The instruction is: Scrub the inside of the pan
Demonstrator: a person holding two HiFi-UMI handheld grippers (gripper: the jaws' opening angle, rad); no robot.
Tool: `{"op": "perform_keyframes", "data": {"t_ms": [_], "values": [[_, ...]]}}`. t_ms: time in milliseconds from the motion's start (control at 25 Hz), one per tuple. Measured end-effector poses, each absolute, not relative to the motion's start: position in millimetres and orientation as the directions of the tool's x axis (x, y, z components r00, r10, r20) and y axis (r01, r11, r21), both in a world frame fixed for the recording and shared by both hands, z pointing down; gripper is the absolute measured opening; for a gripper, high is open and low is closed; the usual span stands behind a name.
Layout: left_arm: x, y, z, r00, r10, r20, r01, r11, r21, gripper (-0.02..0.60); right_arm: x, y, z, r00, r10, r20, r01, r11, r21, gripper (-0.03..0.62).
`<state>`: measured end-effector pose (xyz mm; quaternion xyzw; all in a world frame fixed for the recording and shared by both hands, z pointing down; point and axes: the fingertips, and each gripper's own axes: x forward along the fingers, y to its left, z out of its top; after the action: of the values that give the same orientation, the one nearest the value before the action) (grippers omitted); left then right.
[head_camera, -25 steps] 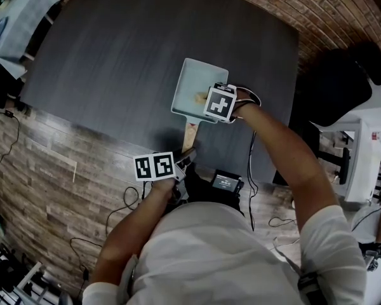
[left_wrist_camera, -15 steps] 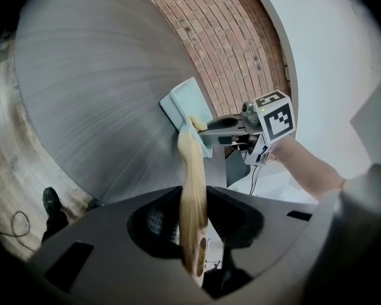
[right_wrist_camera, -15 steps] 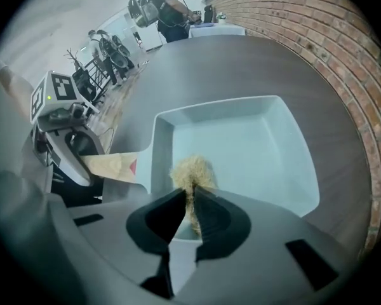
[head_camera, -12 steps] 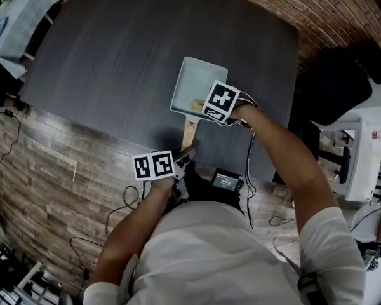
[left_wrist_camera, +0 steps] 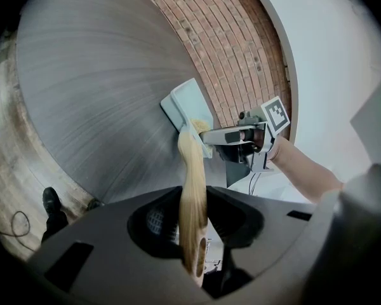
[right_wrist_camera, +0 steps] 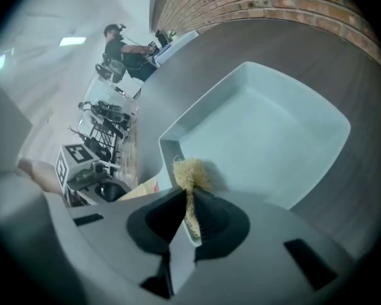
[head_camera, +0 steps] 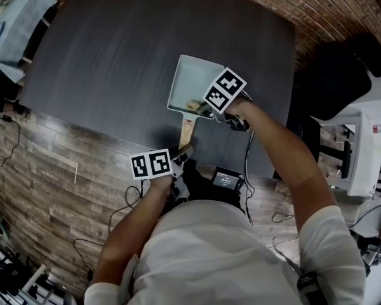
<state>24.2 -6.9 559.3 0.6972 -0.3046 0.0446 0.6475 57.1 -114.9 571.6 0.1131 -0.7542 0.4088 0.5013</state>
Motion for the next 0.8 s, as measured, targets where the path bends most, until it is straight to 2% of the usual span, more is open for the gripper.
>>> {"op": "perform_keyframes", "data": {"t_ms": [280,480,640,800], "values": [[25,-5,559,0.824,-0.341,0.453,-0.478,0.011,0.878,0.117,57,-115,566,-0.591,0.228,0.773,-0.639,0.452,-0.622,0.043],[24,-5,559,0.829,-0.331,0.452,-0.477,0.006,0.879,0.117,57,-128,540,-0.756,0.109,0.646,-0.586,0.328,-0.741,0.043],[23,-6,559,0.833,-0.318,0.453,-0.478,-0.003,0.878,0.117,66,-147,506,-0.819,-0.047,0.572,-0.544,0.382,-0.748,0.041],[21,-4,557,0.842,-0.309,0.443,-0.476,-0.035,0.879,0.117,97,-168,501,-0.713,-0.193,0.674,-0.658,0.517,-0.548,0.041]]}}
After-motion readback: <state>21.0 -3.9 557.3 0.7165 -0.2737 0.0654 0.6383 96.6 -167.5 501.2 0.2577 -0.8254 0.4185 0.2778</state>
